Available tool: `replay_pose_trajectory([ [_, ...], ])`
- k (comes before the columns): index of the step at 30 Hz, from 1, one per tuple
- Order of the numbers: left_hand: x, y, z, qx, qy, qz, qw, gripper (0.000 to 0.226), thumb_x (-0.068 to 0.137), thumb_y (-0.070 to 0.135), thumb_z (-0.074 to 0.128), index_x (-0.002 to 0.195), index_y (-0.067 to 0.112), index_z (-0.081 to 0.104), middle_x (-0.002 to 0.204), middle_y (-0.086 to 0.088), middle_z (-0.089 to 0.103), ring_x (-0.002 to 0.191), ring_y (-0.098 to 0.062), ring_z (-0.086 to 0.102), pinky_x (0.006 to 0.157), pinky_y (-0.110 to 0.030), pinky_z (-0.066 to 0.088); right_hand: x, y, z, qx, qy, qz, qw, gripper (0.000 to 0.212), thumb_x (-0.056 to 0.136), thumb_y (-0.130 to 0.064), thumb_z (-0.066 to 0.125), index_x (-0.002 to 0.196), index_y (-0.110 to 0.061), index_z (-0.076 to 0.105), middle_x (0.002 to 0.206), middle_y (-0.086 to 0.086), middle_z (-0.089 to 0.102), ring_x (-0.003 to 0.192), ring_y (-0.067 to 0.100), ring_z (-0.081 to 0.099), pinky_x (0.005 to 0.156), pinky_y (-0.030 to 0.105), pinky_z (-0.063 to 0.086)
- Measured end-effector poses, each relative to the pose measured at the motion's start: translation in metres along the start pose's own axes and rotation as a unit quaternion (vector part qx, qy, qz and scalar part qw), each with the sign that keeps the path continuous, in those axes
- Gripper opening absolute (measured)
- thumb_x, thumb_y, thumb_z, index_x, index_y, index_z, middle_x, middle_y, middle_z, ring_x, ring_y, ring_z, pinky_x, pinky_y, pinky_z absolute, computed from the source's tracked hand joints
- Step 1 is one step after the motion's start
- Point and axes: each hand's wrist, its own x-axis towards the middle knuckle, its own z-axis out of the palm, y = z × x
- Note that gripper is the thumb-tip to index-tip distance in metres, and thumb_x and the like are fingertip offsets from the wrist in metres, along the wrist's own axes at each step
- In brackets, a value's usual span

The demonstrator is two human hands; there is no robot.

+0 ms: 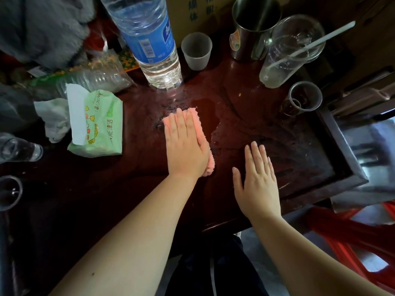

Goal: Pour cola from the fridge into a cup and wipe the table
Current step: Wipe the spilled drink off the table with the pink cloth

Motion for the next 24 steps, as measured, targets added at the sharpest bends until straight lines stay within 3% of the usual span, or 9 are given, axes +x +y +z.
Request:
replay_pose_trajectory([
  [4,0.012,0.005,-0.001,0.003,-0.006,-0.032,0.999,0.066,0.093,0.033,0.010,0.151,0.001,0.011,0.157,-0.021,0.012,0.146,-0.035,0.008,0.119,-0.047,0.003,0.001,0.000,-0.001,-0.003,-0.002,-0.001,1.000,0.064,0.097,-0.047,0.020,0.151,-0.012,0.015,0.160,0.003,0.007,0.147,0.015,-0.004,0.119,0.031,0.002],
  [8,0.034,0.015,0.000,-0.007,0.008,-0.069,0.998,0.062,0.096,0.031,0.011,0.150,0.000,0.013,0.156,-0.022,0.015,0.145,-0.036,0.011,0.119,-0.048,0.005,0.000,0.000,-0.002,-0.003,-0.002,0.000,1.000,0.064,0.097,-0.047,0.022,0.151,-0.013,0.015,0.160,0.002,0.005,0.147,0.013,-0.006,0.119,0.028,-0.004],
  [24,0.065,0.008,0.000,-0.007,0.004,0.047,0.999,0.067,0.090,0.032,0.012,0.152,0.006,0.013,0.158,-0.016,0.015,0.146,-0.033,0.009,0.120,-0.045,0.005,0.002,0.000,-0.001,0.004,0.006,-0.007,1.000,0.064,0.098,-0.046,0.024,0.151,-0.011,0.017,0.160,0.004,0.009,0.148,0.016,-0.003,0.118,0.025,-0.007],
])
